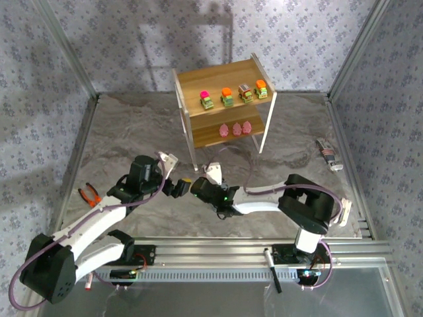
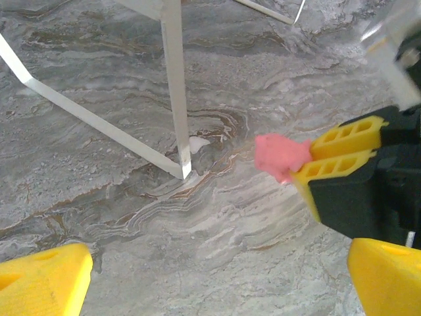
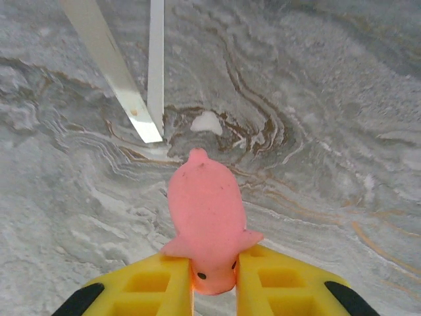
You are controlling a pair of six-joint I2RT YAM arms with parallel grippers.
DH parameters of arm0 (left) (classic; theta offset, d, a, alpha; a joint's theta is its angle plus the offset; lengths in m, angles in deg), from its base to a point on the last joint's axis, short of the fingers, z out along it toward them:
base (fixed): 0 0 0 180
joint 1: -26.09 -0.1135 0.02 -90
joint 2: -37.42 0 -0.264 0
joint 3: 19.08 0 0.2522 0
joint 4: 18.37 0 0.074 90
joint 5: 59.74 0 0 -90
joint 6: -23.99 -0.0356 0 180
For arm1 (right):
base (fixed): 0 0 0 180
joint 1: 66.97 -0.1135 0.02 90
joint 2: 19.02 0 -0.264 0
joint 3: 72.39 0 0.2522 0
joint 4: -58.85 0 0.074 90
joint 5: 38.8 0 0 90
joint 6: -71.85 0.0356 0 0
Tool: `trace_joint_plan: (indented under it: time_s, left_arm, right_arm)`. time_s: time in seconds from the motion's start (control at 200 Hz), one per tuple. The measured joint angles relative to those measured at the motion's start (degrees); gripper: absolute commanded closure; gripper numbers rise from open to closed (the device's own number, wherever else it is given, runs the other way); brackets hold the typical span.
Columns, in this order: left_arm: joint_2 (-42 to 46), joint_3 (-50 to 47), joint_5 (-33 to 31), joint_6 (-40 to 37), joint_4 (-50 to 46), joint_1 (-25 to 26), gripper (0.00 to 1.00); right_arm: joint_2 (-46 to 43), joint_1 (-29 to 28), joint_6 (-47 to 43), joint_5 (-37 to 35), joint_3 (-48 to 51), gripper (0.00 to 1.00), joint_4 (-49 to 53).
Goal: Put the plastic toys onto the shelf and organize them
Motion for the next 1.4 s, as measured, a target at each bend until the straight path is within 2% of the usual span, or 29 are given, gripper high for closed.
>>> trace_joint_plan:
  time_s: [0.29,0.665,0.884,1.404]
  left_arm:
    - [-0.3,0.0,0.0,0.0,0.1,1.6,0.00]
    - [-2.1,0.0,-2.1,-0.1,1.1,4.9,0.00]
    - [-2.6,0.0,-6.2,-0.2,6.6,4.9,0.01]
    - [-4.4,-5.8,-8.2,1.8,20.7,6.4,0.00]
  right_arm:
    - [-7.4,-0.2,-0.7,-2.7,-0.5,0.79,5.7]
    - [-11.8,1.7,-4.0,-5.6,-9.6,0.80,14.2]
    - [-11.8,4.7,-6.3,-5.7,-13.3,0.80,16.1]
    - [-6.7,8.9,-6.9,-5.4,-21.1,0.80,16.7]
